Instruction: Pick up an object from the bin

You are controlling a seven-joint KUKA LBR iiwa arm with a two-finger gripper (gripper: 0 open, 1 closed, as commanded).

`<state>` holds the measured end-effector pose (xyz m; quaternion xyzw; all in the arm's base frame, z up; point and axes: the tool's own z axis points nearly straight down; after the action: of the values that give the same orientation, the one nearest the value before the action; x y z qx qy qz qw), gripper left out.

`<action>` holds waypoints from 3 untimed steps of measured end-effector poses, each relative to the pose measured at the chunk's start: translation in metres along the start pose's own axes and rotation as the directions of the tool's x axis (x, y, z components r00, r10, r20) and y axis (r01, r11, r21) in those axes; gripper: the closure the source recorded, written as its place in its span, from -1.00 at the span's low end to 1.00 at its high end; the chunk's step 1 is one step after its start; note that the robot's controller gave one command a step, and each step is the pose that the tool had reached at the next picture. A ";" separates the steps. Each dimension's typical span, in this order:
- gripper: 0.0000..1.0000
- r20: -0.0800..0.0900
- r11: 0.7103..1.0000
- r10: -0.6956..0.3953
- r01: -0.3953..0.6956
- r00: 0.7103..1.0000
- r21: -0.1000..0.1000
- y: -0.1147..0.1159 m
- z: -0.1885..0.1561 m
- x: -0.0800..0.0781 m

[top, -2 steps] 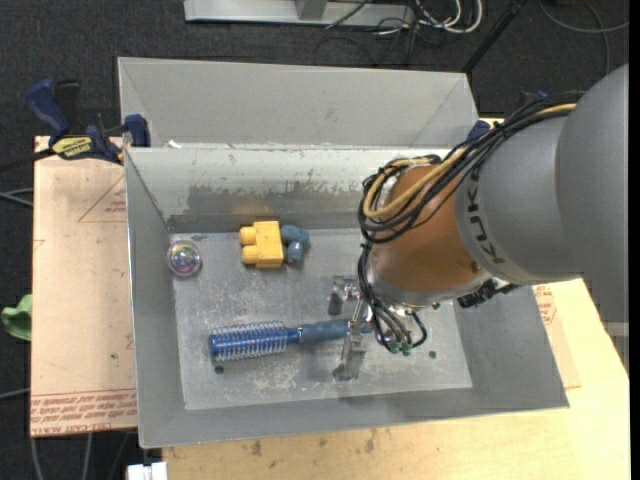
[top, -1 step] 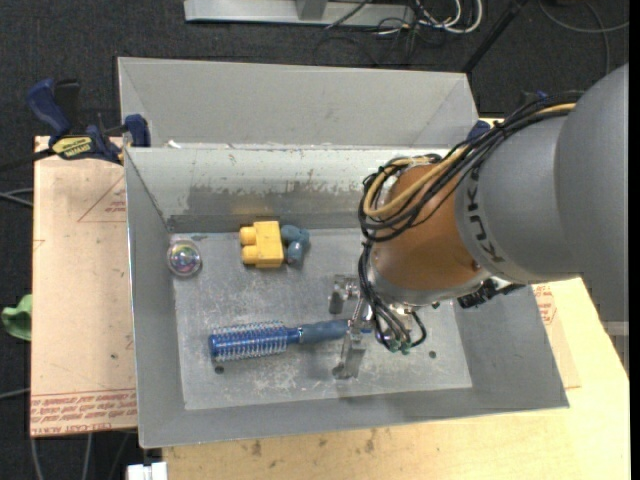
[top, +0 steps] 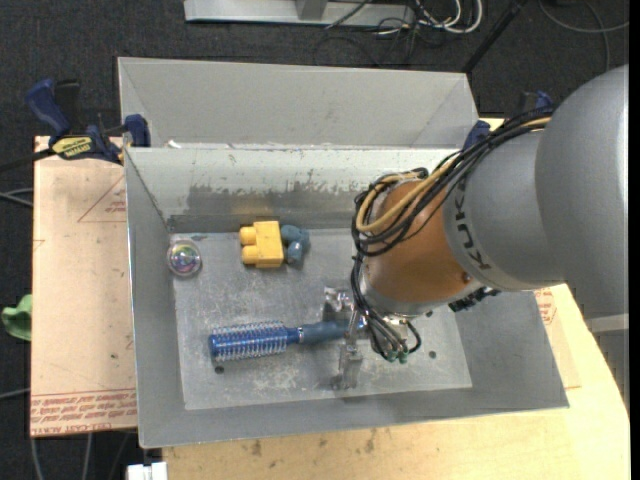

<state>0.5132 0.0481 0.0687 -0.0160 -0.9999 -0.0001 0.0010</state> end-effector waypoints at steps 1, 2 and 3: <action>-1.00 0.002 1.000 0.000 0.000 1.000 0.000 0.000 0.000 0.000; 1.00 0.002 1.000 -0.001 0.001 1.000 0.000 0.000 0.000 0.000; 1.00 0.010 1.000 -0.003 0.003 1.000 -0.002 0.001 -0.072 -0.002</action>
Offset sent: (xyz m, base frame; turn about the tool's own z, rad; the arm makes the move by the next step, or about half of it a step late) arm 0.0000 0.0000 0.0000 0.0000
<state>0.5155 0.0491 0.1404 -0.0147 -0.9999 -0.0009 -0.0040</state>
